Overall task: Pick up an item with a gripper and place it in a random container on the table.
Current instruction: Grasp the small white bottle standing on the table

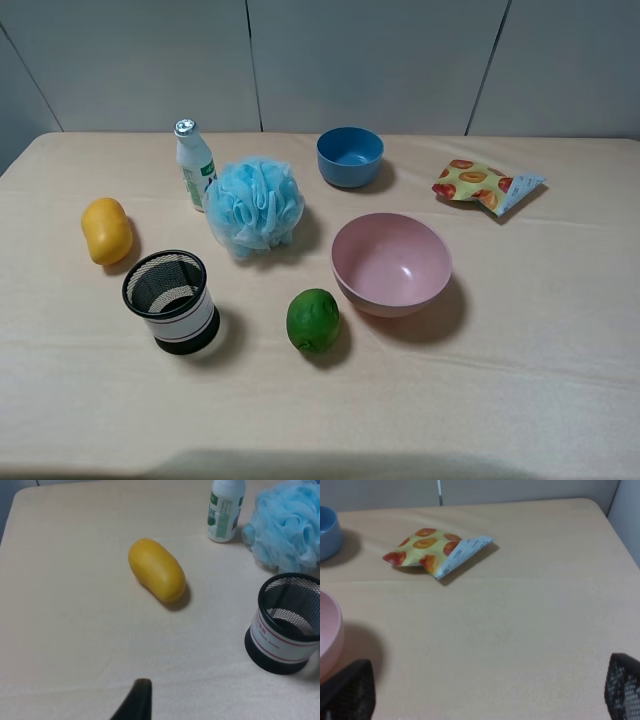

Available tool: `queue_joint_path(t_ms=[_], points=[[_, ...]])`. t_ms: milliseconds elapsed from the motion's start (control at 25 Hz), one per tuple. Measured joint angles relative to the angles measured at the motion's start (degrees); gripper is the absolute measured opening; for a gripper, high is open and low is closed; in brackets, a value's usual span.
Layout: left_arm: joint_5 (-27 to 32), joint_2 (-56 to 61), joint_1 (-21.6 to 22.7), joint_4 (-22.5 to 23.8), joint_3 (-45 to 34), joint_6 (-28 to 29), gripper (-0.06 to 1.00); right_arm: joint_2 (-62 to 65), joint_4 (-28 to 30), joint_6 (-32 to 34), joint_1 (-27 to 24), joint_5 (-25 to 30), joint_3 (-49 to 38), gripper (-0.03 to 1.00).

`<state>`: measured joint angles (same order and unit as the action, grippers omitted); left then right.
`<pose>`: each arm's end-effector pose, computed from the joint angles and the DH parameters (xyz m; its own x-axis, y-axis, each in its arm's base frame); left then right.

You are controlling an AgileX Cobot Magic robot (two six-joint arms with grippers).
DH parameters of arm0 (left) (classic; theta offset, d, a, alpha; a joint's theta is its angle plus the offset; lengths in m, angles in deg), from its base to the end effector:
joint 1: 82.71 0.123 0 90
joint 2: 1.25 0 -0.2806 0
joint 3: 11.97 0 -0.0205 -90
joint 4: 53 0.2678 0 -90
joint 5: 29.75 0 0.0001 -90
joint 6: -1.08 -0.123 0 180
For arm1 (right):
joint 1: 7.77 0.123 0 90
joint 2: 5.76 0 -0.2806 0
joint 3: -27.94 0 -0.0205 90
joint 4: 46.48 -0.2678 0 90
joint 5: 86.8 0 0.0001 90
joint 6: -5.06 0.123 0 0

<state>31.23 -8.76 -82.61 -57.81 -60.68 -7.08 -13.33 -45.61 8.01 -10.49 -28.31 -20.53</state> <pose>0.0422 -0.0089 0.2696 -0.4470 0.1004 -0.8889 0.1094 0.9924 0.0571 0.0442 -0.0037 0.2754 -0.4117 0.0631 -0.9091 0.0772 0.9964 0.0342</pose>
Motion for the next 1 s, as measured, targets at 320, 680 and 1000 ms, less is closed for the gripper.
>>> queue_joint_path(t_ms=[320, 680, 1000], points=[[0.0, 0.0, 0.0, 0.0, 0.0, 0.0, 0.96, 0.0, 0.0, 0.0, 0.0, 0.0, 0.0, 0.69], [0.0, 0.0, 0.0, 0.0, 0.0, 0.0, 0.96, 0.0, 0.0, 0.0, 0.0, 0.0, 0.0, 0.69], [0.0, 0.0, 0.0, 0.0, 0.0, 0.0, 0.96, 0.0, 0.0, 0.0, 0.0, 0.0, 0.0, 0.69]])
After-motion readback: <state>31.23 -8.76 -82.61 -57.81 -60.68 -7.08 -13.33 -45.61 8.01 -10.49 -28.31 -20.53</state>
